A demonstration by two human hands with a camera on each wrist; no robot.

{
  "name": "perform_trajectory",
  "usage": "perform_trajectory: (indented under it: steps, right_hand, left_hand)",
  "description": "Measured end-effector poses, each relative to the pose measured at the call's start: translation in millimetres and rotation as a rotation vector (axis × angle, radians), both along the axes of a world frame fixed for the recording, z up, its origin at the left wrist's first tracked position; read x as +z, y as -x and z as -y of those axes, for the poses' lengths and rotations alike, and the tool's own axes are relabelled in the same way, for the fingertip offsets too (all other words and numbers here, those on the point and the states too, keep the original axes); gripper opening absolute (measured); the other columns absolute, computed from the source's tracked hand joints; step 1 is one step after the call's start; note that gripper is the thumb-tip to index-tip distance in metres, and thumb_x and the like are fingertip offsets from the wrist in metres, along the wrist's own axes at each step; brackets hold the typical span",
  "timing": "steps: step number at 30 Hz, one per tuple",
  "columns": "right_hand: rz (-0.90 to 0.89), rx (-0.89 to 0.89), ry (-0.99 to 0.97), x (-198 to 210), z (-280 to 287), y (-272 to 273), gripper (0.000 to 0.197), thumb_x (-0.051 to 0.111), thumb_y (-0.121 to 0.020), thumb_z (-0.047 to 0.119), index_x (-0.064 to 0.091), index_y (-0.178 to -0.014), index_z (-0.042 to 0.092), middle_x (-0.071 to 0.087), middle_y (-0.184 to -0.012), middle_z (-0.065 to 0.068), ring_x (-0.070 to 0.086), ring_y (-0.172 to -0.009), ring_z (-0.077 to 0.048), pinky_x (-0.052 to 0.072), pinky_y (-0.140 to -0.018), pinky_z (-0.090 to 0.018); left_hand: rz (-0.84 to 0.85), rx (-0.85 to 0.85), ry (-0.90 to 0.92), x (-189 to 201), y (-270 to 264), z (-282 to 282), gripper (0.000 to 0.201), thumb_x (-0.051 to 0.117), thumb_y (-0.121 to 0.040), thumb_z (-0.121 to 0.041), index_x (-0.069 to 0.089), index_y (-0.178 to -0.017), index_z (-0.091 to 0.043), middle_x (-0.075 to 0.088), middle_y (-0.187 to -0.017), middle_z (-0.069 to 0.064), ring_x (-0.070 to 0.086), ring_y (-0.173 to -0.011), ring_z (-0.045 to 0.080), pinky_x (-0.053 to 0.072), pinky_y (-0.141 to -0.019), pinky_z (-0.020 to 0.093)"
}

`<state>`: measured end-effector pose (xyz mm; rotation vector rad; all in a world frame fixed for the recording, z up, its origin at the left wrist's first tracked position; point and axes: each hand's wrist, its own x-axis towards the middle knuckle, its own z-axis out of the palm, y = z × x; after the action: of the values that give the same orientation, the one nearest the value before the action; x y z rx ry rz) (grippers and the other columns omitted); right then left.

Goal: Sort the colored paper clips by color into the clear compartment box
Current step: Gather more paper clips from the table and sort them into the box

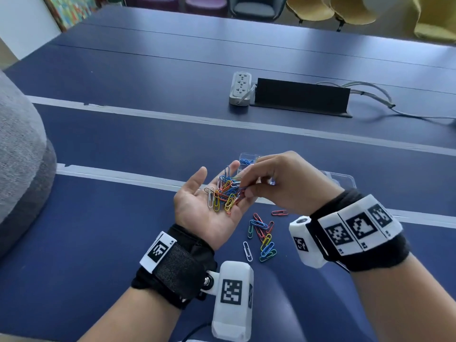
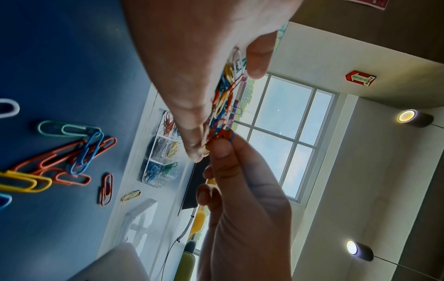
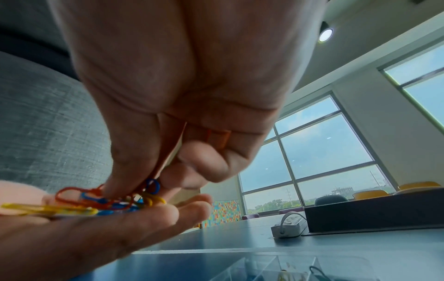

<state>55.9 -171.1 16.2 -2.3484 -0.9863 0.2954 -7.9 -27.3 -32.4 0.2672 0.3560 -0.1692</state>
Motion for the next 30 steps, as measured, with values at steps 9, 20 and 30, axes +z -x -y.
perform_trajectory:
  steps: [9, 20, 30]
  right_hand:
    - [-0.057, -0.03, -0.088, -1.1, -0.2, 3.0, 0.015, 0.074, -0.073, 0.007, 0.071, -0.081, 0.02, 0.072, -0.077, 0.002, 0.062, -0.069, -0.013, 0.047, -0.067, -0.018]
    - [0.026, 0.027, -0.017, -1.1, -3.2, 3.9, 0.016, 0.077, -0.071, 0.012, 0.075, -0.08, 0.025, 0.066, -0.079, 0.001, 0.057, -0.068, -0.014, 0.045, -0.068, -0.023]
    - [0.042, -0.036, -0.202, 1.2, -7.6, 4.9, 0.012, 0.066, -0.082, 0.009, 0.073, -0.089, 0.016, 0.056, -0.072, 0.02, 0.053, -0.065, 0.009, 0.036, -0.065, -0.003]
  left_hand:
    - [-0.027, 0.016, -0.028, 0.6, 0.8, 0.9, 0.058, 0.04, -0.089, -0.038, 0.051, -0.129, 0.003, 0.062, -0.118, 0.027, 0.063, -0.098, 0.038, 0.052, -0.082, 0.041]
    - [-0.014, 0.001, -0.02, -0.6, 1.6, -3.3, 0.06, 0.036, -0.091, -0.042, 0.049, -0.132, 0.001, 0.055, -0.129, 0.032, 0.056, -0.112, 0.04, 0.042, -0.091, 0.044]
    - [0.014, 0.019, -0.018, 0.2, 3.3, -1.7, 0.066, 0.044, -0.082, -0.039, 0.049, -0.133, 0.002, 0.061, -0.125, 0.021, 0.064, -0.1, 0.034, 0.046, -0.096, 0.05]
